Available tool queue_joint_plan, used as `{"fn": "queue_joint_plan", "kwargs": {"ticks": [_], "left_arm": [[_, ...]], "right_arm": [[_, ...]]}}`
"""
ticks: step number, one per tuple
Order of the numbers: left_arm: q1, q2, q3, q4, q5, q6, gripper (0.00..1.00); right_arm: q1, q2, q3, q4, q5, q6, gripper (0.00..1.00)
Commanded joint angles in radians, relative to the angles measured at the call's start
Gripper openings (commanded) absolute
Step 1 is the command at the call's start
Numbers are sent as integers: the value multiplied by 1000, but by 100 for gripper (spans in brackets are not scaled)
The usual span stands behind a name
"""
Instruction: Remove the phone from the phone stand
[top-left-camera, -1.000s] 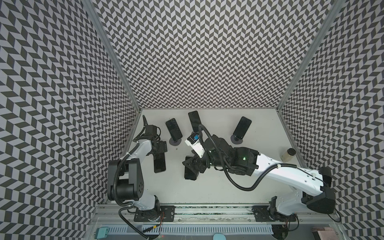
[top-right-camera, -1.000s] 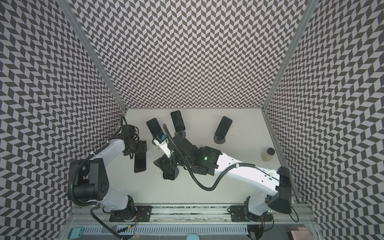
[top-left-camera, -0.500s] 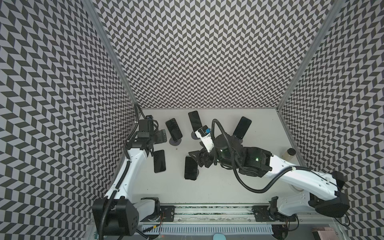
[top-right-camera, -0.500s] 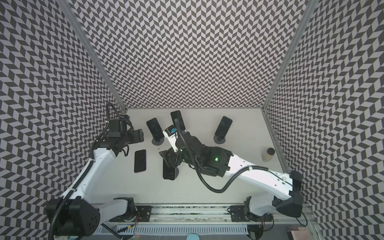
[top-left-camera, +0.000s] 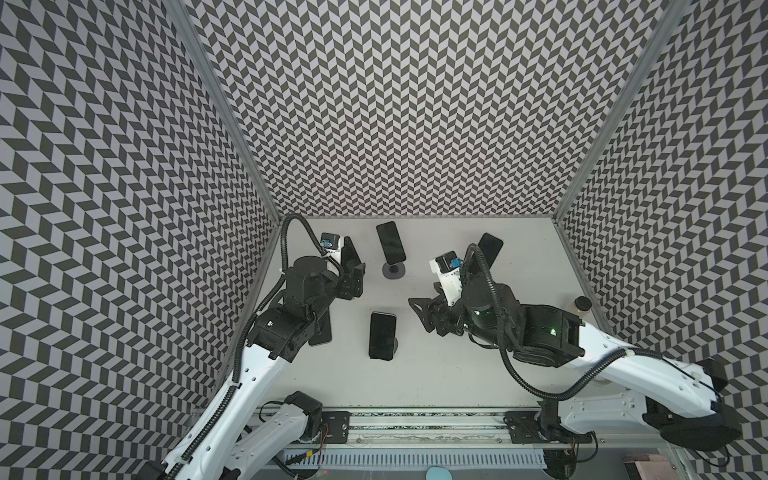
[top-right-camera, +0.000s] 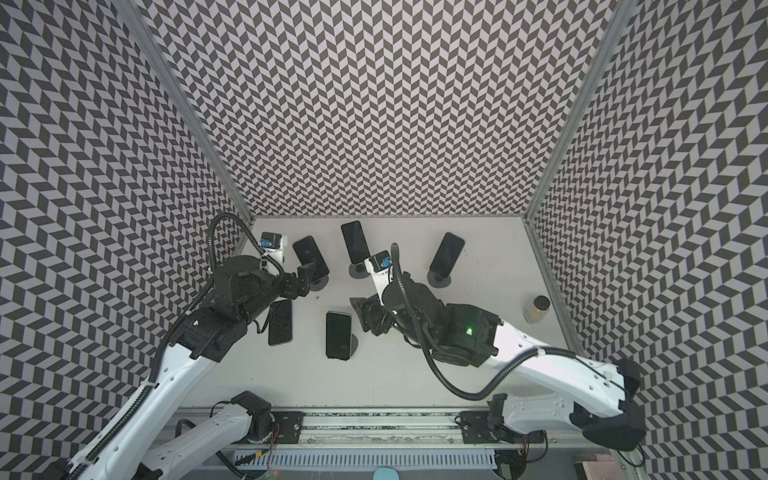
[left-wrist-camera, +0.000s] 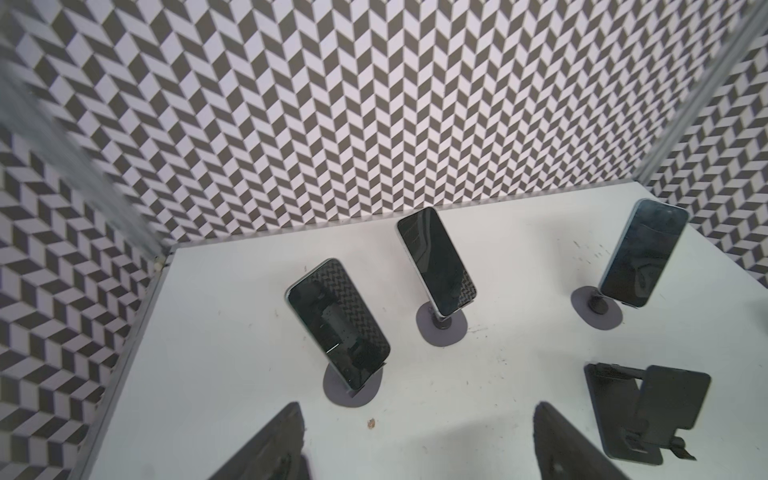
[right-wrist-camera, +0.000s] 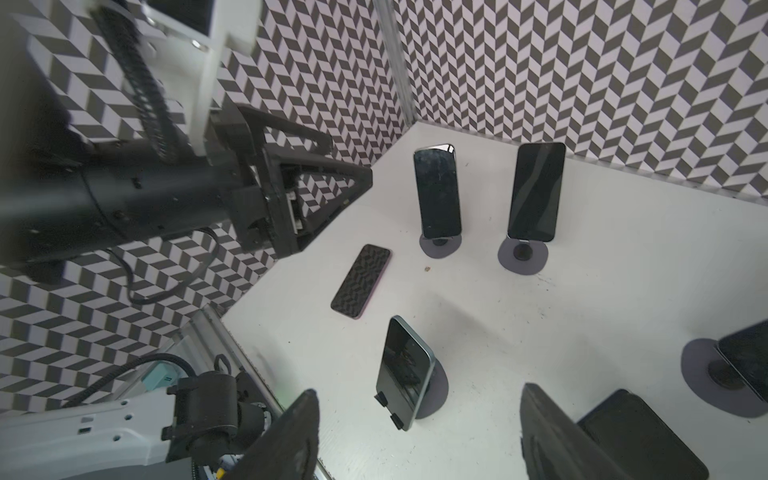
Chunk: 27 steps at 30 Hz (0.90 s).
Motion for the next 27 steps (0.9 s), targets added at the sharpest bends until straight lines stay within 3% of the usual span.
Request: {"fn": "queue_joint_plan", "kwargs": {"ticks": [1, 4, 9, 15, 21, 27], "left_arm": [[-70, 0, -22, 119, 53, 67, 87], [-141, -11, -62, 214, 175, 150, 87], [-238, -4, -120, 372, 258, 316, 89], [-243, 58, -119, 453, 320, 375, 92], [-244, 72, -140, 418, 373, 411, 94], [-244, -20, -219, 441, 400, 451, 97]], "right_arm": [[4, -46, -48, -3, 58, 72, 75], [1, -78, -111, 19, 80, 129, 74], [-6, -108, -117, 16, 142, 172, 75], [-21, -141, -151, 22, 226, 198, 94], [-87, -150, -170, 25, 202, 227, 92], [-168, -142, -172, 24, 140, 232, 91]]}}
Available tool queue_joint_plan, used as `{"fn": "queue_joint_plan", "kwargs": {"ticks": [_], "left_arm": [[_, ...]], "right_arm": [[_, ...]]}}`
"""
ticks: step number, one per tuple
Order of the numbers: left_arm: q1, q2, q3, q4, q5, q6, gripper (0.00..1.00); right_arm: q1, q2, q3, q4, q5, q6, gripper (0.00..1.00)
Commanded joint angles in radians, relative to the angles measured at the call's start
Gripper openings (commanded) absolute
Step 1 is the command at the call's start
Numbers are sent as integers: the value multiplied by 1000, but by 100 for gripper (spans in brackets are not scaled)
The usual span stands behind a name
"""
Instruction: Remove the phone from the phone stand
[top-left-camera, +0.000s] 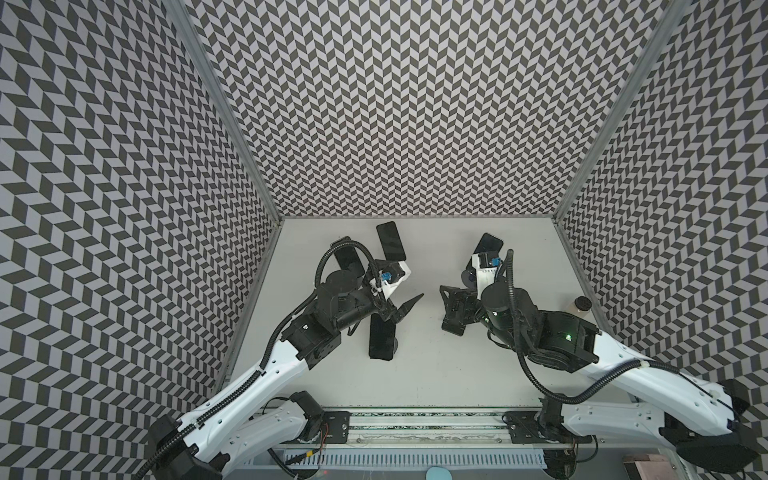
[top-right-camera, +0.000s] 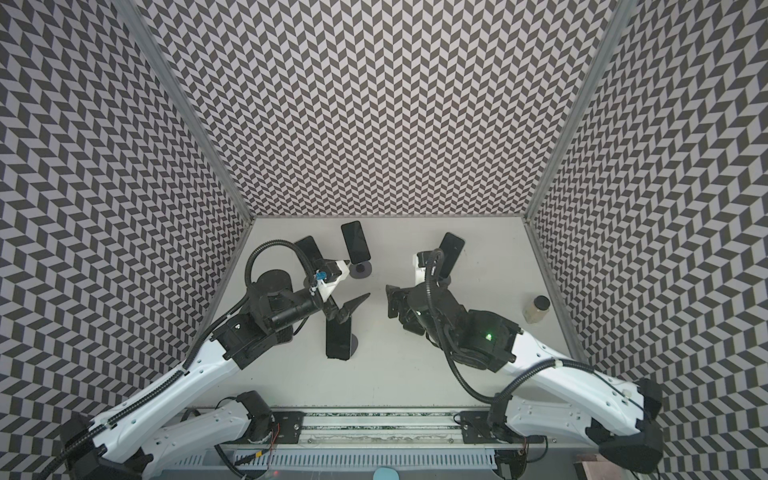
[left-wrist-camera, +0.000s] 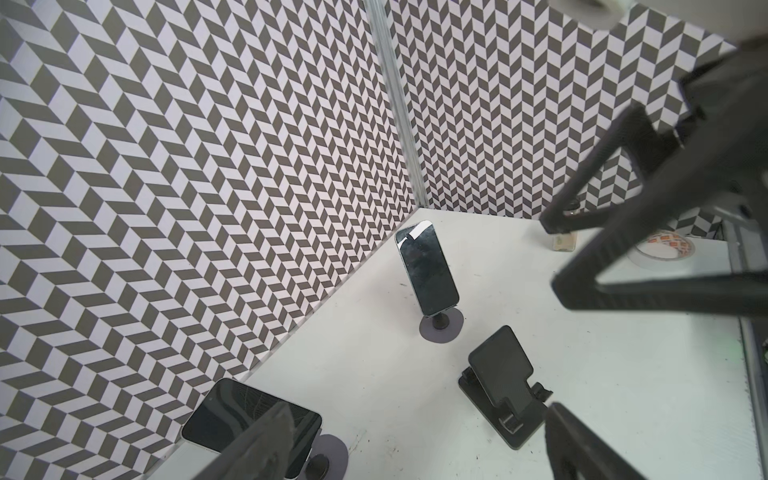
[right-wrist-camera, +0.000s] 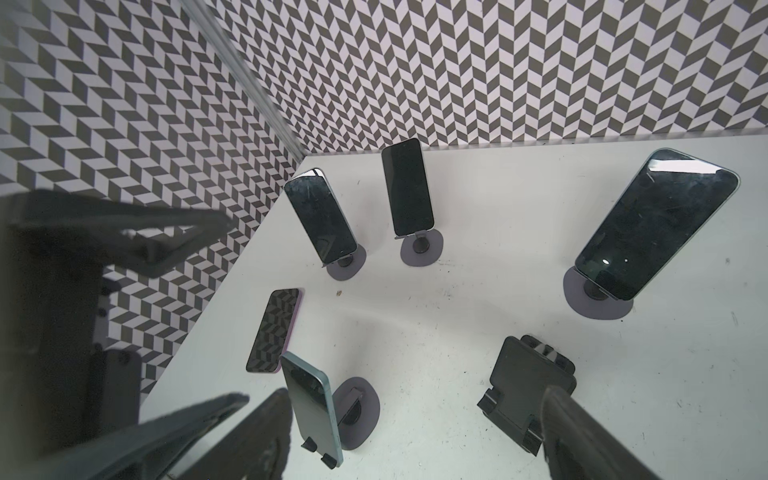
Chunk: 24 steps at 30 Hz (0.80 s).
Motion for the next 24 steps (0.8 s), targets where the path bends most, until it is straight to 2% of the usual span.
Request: {"fn": "queue_joint_plan", "kwargs": {"ticks": [1, 4, 7, 13, 17, 24], "left_arm": [[-2, -71, -43, 37, 37, 49, 100], [-1, -123, -80, 49, 50, 68, 100], [-2, -142, -79, 21, 61, 86, 100], [-2, -147, -34, -73, 48, 91, 100], [-1, -148, 3, -112, -4, 7, 99], [-4, -133, 79, -185, 44, -123, 96]], "right_arm": [[-38, -5, -6, 38, -32, 22, 91], [-70, 12, -13, 36, -63, 18, 92], [-81, 46, 0, 18, -79, 9, 100], [-91, 107, 32, -43, -47, 126, 99], [-96, 145, 46, -79, -47, 247, 99], [-97, 149, 19, -93, -53, 352, 99]]}}
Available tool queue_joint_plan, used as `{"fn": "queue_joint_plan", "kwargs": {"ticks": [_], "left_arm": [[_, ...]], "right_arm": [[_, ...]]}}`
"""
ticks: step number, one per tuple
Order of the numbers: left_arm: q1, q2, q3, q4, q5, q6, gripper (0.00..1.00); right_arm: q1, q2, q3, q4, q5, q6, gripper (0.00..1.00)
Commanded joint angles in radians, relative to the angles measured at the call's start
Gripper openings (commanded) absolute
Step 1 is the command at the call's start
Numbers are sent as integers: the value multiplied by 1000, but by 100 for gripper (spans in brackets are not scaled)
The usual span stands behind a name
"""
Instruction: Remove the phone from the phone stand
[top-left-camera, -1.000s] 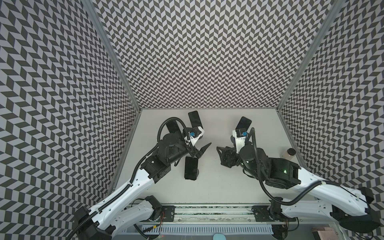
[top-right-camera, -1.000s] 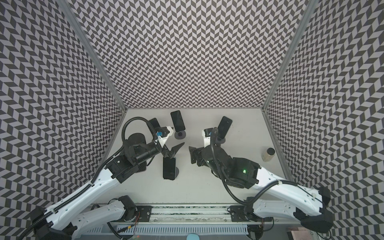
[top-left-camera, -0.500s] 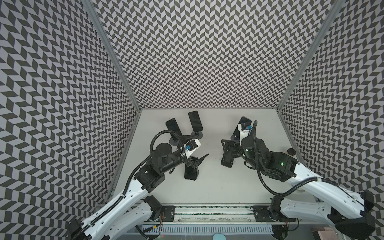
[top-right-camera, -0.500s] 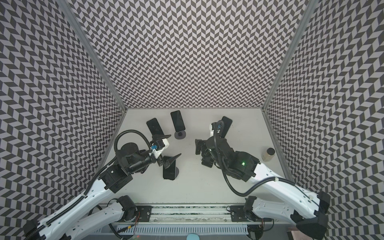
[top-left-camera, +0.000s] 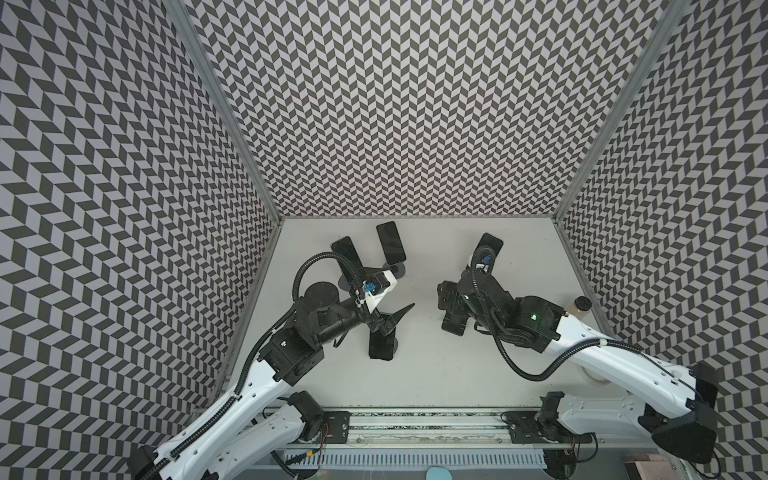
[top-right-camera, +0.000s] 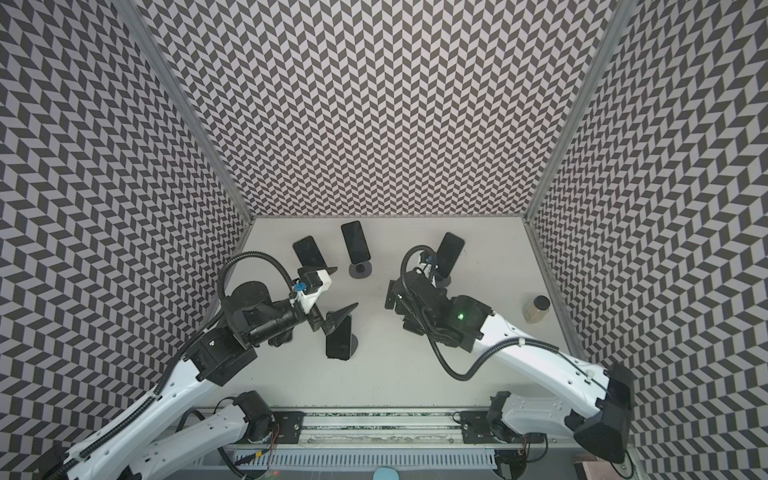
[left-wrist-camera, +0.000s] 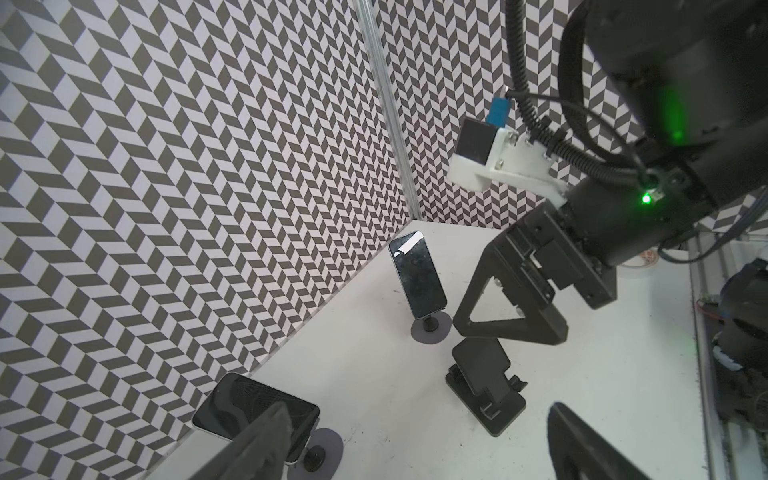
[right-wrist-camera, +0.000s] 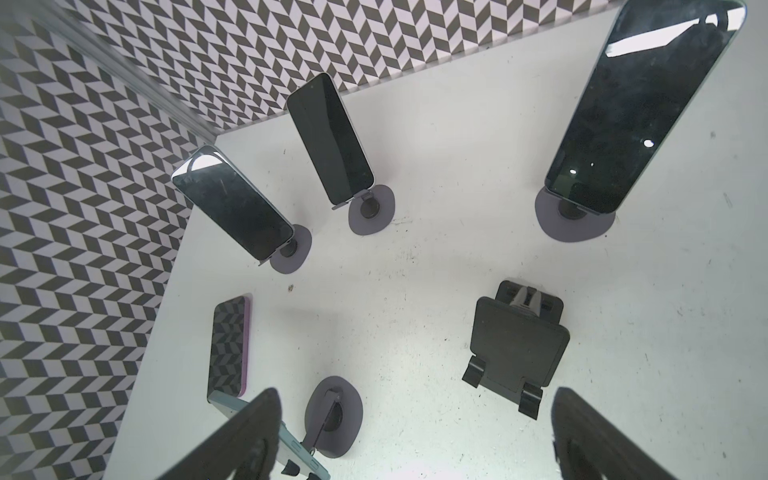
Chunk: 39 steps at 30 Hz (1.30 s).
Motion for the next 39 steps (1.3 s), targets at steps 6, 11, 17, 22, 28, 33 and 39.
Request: {"fn": "queue_joint_plan", "kwargs": {"ticks": [6, 11, 17, 22, 28, 33, 39], "left_arm": [[-7, 20, 114, -128, -18, -138, 95], [-5, 26, 106, -143, -91, -227, 95], [-5, -4, 52, -172, -71, -245, 96], [-6, -37, 34, -198, 19, -150, 98], [-5, -35, 38, -247, 95, -50, 99], [-5, -26, -1, -189, 142, -37, 99], [-5, 12, -14, -139, 167, -40, 99]], "right_arm": [[-12, 10, -16, -11, 7, 93, 91], [-32, 85, 15, -91, 18, 143, 90], [-44, 196, 92, -173, 48, 182, 95], [-69, 238, 115, -168, 25, 189, 96], [-134, 284, 102, -131, -23, 179, 96], [-164, 332, 119, -124, -25, 142, 96], [-194, 356, 128, -122, -19, 130, 95]]}}
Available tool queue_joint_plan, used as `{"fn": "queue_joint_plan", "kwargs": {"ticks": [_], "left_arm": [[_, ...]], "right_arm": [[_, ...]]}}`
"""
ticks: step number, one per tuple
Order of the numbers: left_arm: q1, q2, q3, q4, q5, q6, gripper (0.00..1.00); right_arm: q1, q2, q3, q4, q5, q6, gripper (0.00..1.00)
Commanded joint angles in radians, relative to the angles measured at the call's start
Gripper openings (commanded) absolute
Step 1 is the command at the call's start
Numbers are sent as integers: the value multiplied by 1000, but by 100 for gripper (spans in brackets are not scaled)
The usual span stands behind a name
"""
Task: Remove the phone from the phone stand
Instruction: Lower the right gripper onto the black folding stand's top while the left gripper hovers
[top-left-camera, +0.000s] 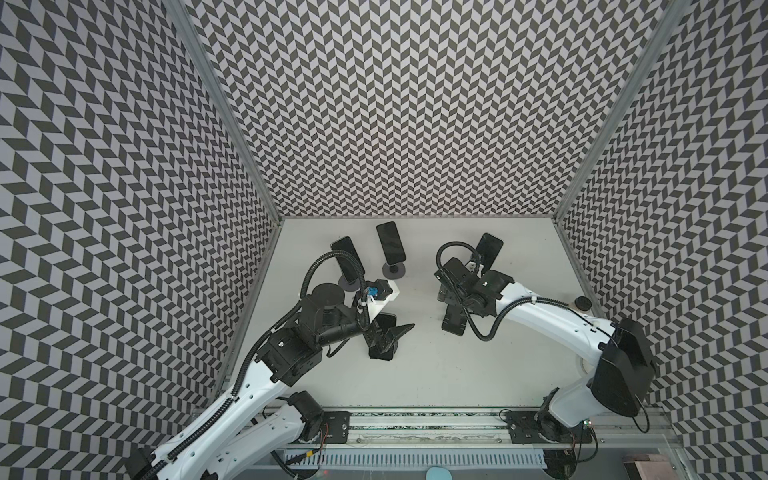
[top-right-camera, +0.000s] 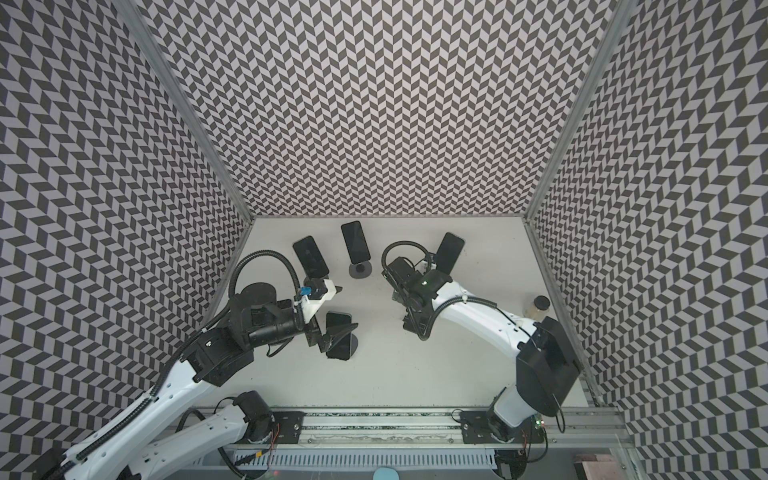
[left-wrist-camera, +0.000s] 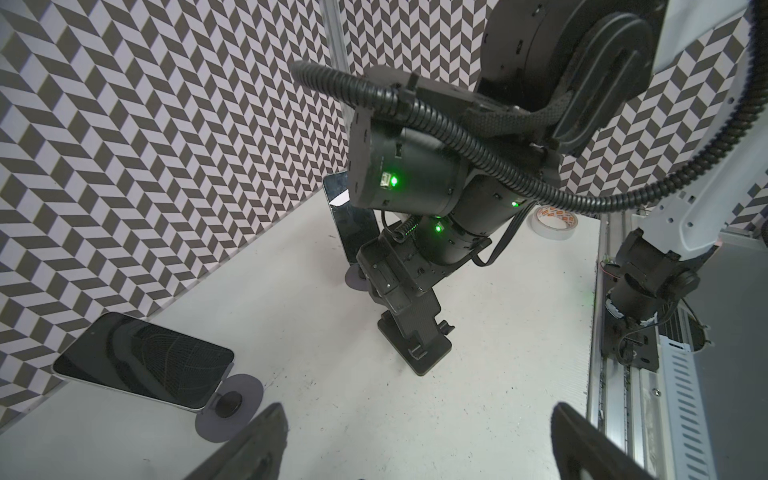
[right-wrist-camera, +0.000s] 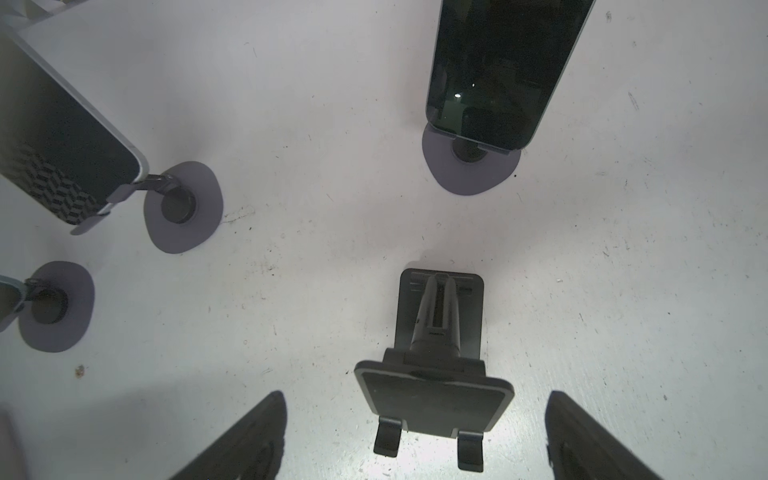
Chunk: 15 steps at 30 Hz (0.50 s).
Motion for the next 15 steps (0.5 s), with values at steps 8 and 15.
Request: {"fn": "queue_joint_plan", "kwargs": {"ticks": [8, 15], "left_arm": [[-5, 66, 2, -7, 5, 123, 99], [-3, 81, 6, 1, 1, 158, 100]], "right_arm": [[-49, 22, 6, 113, -69, -59, 86], [-57, 58, 6, 89, -61, -86, 89]]}}
